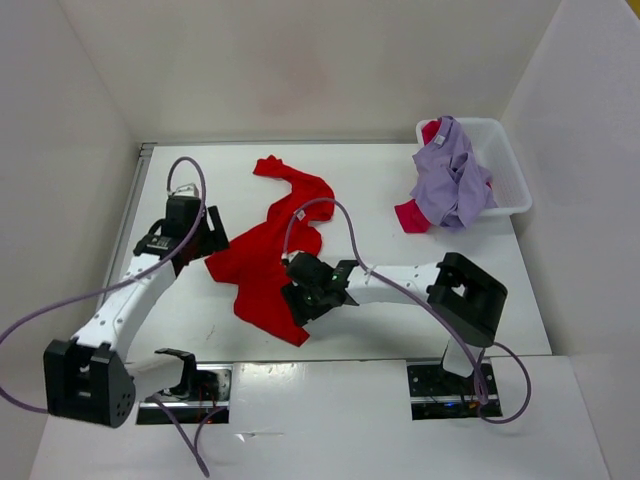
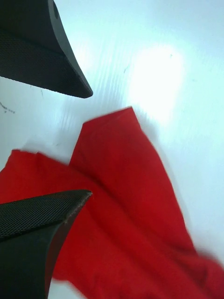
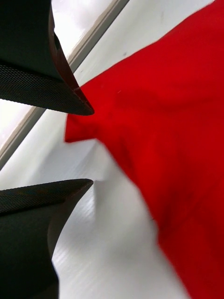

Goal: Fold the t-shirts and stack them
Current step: Flatten out the tshirt

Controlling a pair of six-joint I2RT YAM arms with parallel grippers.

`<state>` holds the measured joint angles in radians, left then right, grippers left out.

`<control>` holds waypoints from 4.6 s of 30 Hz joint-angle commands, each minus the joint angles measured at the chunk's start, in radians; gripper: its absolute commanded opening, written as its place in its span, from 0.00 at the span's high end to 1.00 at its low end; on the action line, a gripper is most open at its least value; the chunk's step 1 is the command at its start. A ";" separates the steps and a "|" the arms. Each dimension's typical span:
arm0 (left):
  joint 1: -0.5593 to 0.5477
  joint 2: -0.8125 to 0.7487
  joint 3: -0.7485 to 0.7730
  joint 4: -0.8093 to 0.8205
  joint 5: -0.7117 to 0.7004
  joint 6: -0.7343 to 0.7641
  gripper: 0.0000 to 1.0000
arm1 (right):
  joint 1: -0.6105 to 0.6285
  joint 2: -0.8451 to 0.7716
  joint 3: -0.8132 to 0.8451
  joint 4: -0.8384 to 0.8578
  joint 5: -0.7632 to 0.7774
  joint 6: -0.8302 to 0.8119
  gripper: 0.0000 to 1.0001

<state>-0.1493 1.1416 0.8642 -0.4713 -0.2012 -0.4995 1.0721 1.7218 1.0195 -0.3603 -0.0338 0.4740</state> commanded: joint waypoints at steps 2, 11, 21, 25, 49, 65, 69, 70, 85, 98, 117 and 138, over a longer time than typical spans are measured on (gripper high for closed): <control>0.037 0.211 0.005 0.009 0.006 0.027 0.14 | 0.011 0.051 0.065 0.017 0.014 -0.012 0.38; 0.037 0.457 0.007 0.082 0.085 0.068 0.14 | 0.011 0.121 0.088 0.050 -0.017 -0.021 0.41; 0.037 0.480 0.054 0.089 0.106 0.111 1.00 | -0.125 0.058 0.067 0.098 -0.112 -0.021 1.00; 0.099 0.331 0.151 0.037 0.023 0.170 1.00 | -0.289 -0.094 0.116 0.006 -0.060 -0.080 1.00; 0.206 0.321 0.645 0.052 0.040 0.328 0.97 | -0.425 -0.443 0.246 -0.212 -0.020 -0.194 1.00; 0.324 0.184 0.258 0.138 0.097 0.165 0.00 | -0.647 -0.212 0.272 -0.146 0.020 -0.160 0.15; 0.324 0.181 0.105 0.129 0.155 0.079 0.00 | -0.638 -0.235 0.157 -0.161 0.066 -0.124 0.18; 0.324 0.190 0.086 0.129 0.155 0.066 0.00 | -0.638 -0.216 0.136 -0.161 0.077 -0.124 0.19; 0.324 0.441 -0.013 0.206 0.111 -0.013 0.00 | -0.699 0.071 0.130 -0.042 0.138 -0.069 0.22; 0.412 0.481 -0.013 0.281 0.149 -0.031 0.00 | -0.709 0.173 0.139 -0.011 0.097 -0.069 0.33; 0.450 0.358 0.025 0.200 0.341 0.018 1.00 | -0.718 -0.032 0.128 -0.113 -0.054 -0.089 1.00; 0.390 0.147 0.250 0.156 0.488 -0.065 1.00 | -0.672 -0.169 0.369 -0.247 -0.058 -0.026 1.00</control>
<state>0.2424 1.1984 0.9051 -0.4923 0.3038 -0.5751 0.4446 1.3743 1.1027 -0.7082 -0.1478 0.5282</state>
